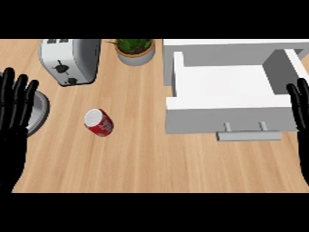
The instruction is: Pick up the can, place it into the drawer and close the drawer
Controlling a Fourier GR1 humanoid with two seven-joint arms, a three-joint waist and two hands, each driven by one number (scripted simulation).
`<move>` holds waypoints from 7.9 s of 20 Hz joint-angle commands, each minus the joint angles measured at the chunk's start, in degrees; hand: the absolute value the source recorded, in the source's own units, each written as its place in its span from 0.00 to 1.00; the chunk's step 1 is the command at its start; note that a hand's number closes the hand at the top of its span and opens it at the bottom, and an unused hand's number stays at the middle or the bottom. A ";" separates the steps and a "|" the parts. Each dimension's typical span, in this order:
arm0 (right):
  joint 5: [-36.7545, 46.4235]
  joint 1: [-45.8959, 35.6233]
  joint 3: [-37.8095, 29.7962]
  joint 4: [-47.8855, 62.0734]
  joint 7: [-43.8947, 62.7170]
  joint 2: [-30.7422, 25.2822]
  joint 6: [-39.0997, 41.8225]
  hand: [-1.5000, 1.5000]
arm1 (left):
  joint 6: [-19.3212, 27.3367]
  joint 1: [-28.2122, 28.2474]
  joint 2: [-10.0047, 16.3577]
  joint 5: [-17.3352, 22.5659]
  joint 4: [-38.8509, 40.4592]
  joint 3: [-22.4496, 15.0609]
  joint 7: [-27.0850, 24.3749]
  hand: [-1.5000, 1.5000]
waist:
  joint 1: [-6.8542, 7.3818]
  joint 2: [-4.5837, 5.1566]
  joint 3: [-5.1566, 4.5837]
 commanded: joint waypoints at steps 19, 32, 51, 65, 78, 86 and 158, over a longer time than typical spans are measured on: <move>1.80 0.85 -3.26 2.67 12.99 1.28 -3.62 0.00 | 3.09 2.25 0.63 4.06 1.68 6.01 19.97 0.00 | 1.00 -0.51 -0.86; -3.33 3.84 -8.37 2.62 8.97 0.45 0.82 0.00 | 4.84 -4.43 -1.69 -2.07 18.30 3.13 12.90 0.00 | 0.76 -0.47 -0.86; -5.45 6.24 -12.75 -4.65 13.24 -0.13 2.62 0.00 | 7.71 -3.28 -1.62 -0.33 42.43 5.87 -6.98 0.00 | 0.78 -0.47 -0.88; -2.02 8.32 -12.05 -0.83 7.87 2.71 5.76 0.00 | 7.48 -9.69 -2.11 1.42 67.62 9.10 -23.22 0.00 | 0.75 -0.41 -0.87; -5.35 9.20 -14.90 -5.43 11.31 2.21 8.38 0.00 | 5.63 -25.10 2.13 4.06 94.93 15.43 -35.78 0.00 | 0.36 -0.35 -0.90; -7.91 10.00 -17.56 -8.80 14.16 1.04 8.77 0.00 | 0.53 -30.28 2.97 2.46 102.18 13.97 -38.06 0.00 | -0.01 -0.32 -0.91; -5.39 -1.38 -19.42 -8.04 19.88 -2.17 5.18 0.00 | 25.30 -86.89 -4.47 18.41 91.79 -8.93 8.97 1.00 | -2.73 0.42 -0.76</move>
